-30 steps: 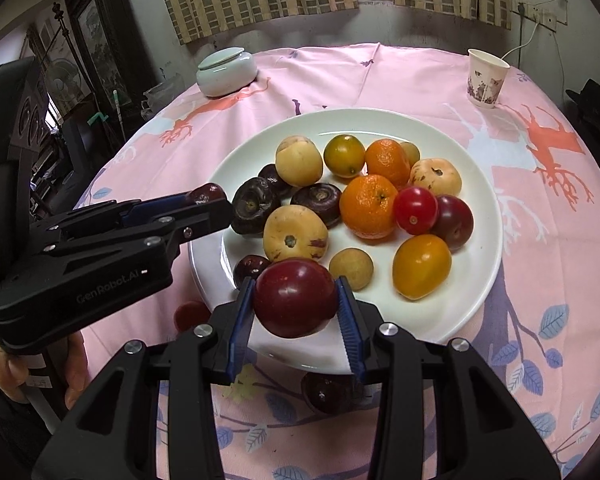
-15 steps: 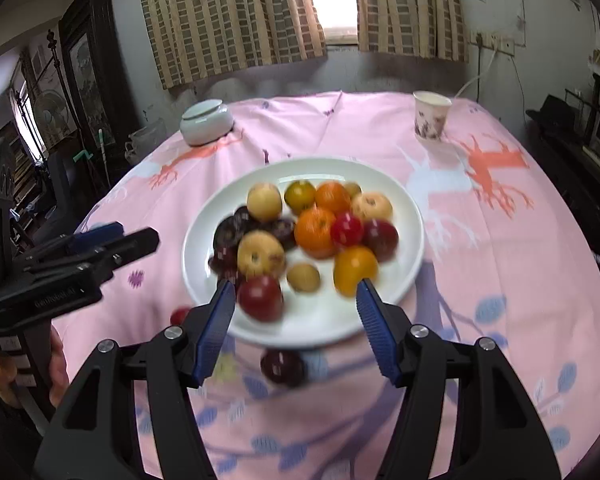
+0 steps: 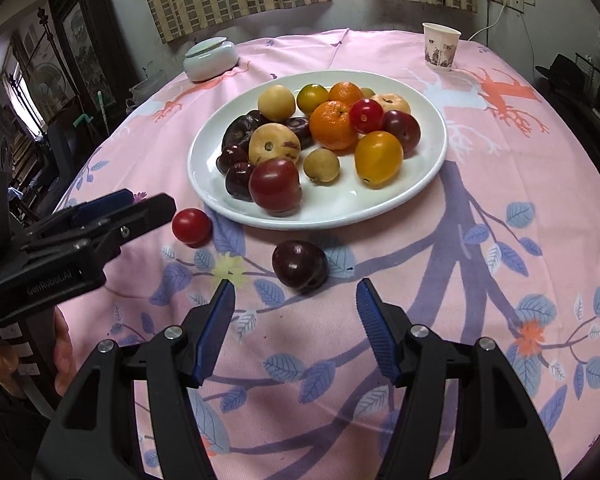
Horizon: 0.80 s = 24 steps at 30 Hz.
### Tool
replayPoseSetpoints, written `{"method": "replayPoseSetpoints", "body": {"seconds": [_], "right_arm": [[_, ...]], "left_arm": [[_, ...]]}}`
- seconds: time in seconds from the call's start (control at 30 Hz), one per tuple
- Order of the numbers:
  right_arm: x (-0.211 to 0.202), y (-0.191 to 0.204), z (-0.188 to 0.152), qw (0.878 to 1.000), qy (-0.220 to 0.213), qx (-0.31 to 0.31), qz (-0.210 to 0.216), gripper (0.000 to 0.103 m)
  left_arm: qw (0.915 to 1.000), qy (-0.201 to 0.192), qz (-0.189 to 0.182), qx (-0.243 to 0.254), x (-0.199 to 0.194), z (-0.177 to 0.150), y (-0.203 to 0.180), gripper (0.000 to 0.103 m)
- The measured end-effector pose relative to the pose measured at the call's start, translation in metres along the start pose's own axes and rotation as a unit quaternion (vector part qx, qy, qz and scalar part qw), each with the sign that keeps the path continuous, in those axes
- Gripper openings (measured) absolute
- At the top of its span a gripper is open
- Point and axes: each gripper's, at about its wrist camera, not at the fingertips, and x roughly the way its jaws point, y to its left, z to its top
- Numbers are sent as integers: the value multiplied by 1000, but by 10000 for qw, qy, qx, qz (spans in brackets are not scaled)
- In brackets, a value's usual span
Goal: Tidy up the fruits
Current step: 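Grasp a dark red plum with the right tool while the left grasps the red tomato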
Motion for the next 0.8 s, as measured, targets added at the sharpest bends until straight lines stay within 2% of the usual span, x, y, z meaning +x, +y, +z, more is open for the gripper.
{"method": "replayPoseSetpoints", "body": {"seconds": [0.17,0.4,0.47,0.5,0.63,0.8], "right_arm": [[11,3,7,9999,67,-84,-85,64],[29,5,12,9996,187,-115,-158,64],[34,7,9,9992,289,-222,-187,49],[37,8,8,9989,360,-264,-167,37],[28,8,6,9994,195,-262,-136,37],[4,0,3,10000,2,-47,46,37]], "left_arm": [[9996,189,-101,-155,8,-3,7,84],[9993,323,-183,-76,13,-8,3,85],[9989,387,-240,-108,16,-8,5,85],[9986,426,-289,-139,17,-8,6,85],[9973,562,-386,-286,24,-8,11,85],[9965,737,-243,-311,34,-9,10,85]]}}
